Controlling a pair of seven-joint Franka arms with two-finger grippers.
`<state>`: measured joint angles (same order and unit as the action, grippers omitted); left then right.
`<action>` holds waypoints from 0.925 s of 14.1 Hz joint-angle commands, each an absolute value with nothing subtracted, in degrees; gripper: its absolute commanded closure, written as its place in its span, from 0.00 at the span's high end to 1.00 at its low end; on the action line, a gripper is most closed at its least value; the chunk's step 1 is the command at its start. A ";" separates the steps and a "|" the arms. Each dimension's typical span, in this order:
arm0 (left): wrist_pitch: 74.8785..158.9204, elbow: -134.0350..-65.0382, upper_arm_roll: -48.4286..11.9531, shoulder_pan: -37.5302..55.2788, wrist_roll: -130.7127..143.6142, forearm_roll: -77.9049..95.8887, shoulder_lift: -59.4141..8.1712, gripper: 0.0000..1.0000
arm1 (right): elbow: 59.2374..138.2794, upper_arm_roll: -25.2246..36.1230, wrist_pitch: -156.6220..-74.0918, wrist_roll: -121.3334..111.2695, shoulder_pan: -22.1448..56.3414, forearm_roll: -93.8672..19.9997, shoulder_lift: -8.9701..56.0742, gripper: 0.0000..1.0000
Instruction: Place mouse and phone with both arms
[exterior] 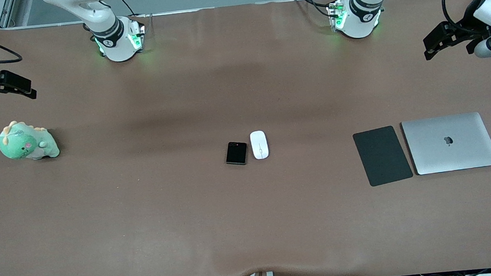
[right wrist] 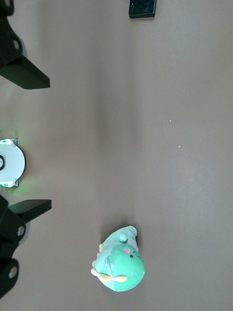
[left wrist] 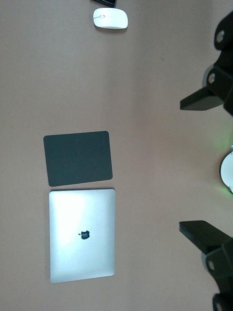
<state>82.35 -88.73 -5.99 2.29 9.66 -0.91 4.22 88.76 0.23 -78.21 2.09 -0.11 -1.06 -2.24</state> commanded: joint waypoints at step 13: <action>81.39 -86.66 -5.98 1.76 9.23 0.00 2.81 1.00 | 89.03 -0.70 -78.14 1.93 -0.79 -0.88 -1.85 1.00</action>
